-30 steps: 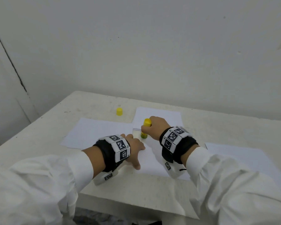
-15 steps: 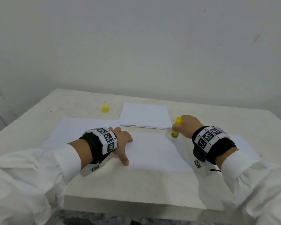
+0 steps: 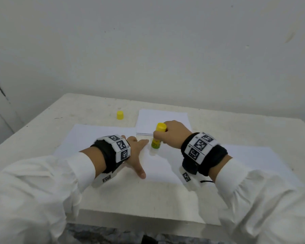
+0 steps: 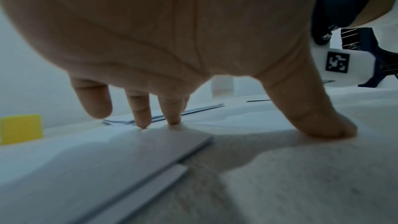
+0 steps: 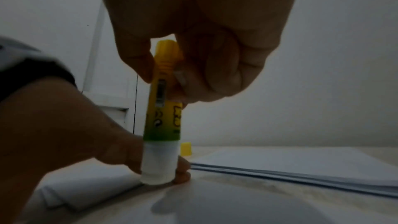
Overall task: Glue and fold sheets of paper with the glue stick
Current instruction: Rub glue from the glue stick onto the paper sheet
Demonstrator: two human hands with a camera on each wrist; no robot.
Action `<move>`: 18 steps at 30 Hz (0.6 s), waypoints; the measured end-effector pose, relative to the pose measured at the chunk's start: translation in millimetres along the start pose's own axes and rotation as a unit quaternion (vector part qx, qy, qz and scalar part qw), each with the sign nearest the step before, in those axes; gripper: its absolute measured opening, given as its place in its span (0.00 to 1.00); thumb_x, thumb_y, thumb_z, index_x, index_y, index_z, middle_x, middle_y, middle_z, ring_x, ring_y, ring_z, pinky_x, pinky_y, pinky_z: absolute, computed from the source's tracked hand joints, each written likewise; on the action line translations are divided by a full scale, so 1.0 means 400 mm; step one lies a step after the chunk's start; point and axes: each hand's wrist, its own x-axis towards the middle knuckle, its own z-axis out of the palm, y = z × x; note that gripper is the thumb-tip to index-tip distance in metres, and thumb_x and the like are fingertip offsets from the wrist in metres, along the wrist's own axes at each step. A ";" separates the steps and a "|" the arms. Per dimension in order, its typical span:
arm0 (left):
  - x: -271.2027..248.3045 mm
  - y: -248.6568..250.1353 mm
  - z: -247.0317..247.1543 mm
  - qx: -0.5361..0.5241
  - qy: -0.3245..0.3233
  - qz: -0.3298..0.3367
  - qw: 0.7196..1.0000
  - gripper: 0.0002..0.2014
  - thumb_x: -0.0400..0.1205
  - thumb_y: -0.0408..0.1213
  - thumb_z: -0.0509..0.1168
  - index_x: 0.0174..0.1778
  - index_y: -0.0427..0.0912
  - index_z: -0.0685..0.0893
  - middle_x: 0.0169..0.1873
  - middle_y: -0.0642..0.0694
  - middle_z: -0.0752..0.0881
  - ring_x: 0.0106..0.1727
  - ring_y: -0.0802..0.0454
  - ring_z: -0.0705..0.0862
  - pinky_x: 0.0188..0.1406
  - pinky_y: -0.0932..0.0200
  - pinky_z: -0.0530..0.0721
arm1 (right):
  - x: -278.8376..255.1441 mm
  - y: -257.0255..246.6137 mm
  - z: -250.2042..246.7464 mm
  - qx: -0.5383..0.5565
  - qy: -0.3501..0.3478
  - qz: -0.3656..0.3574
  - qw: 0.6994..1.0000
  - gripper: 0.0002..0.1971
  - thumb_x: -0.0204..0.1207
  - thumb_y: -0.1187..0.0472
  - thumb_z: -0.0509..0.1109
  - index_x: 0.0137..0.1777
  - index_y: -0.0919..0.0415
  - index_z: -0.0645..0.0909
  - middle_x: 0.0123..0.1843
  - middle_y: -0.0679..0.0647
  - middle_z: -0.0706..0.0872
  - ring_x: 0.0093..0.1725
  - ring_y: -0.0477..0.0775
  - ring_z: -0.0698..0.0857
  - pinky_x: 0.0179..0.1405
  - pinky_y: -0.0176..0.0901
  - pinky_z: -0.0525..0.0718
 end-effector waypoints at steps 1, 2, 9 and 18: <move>-0.003 0.000 -0.001 0.001 0.002 0.000 1.000 0.67 0.48 0.76 0.73 0.80 0.63 0.45 0.76 0.47 0.63 0.74 0.35 0.64 0.73 0.37 0.66 | 0.010 -0.012 0.018 -0.023 0.000 0.000 1.000 0.17 0.74 0.53 0.68 0.28 0.59 0.68 0.29 0.52 0.73 0.31 0.51 0.72 0.30 0.42 0.69; -0.004 0.001 -0.002 0.001 0.005 0.002 1.000 0.65 0.48 0.76 0.73 0.79 0.64 0.48 0.73 0.47 0.66 0.72 0.36 0.66 0.72 0.37 0.68 | 0.020 -0.019 0.033 -0.044 0.003 0.000 0.999 0.17 0.74 0.53 0.67 0.28 0.58 0.67 0.29 0.51 0.72 0.31 0.51 0.72 0.29 0.42 0.68; -0.016 0.005 -0.008 -0.001 -0.006 0.008 1.000 0.59 0.53 0.73 0.75 0.77 0.64 0.53 0.70 0.45 0.67 0.66 0.38 0.69 0.68 0.42 0.71 | 0.010 -0.018 0.063 -0.071 -0.012 -0.008 0.997 0.18 0.74 0.51 0.67 0.29 0.56 0.66 0.30 0.50 0.71 0.29 0.47 0.70 0.28 0.39 0.65; -0.030 0.036 -0.017 0.070 0.006 0.044 0.997 0.59 0.66 0.64 0.74 0.84 0.51 0.45 0.83 0.46 0.50 0.81 0.39 0.54 0.76 0.46 0.60 | -0.105 -0.013 0.076 -0.050 -0.055 -0.049 0.996 0.15 0.72 0.57 0.70 0.28 0.58 0.69 0.29 0.51 0.73 0.31 0.49 0.72 0.33 0.44 0.71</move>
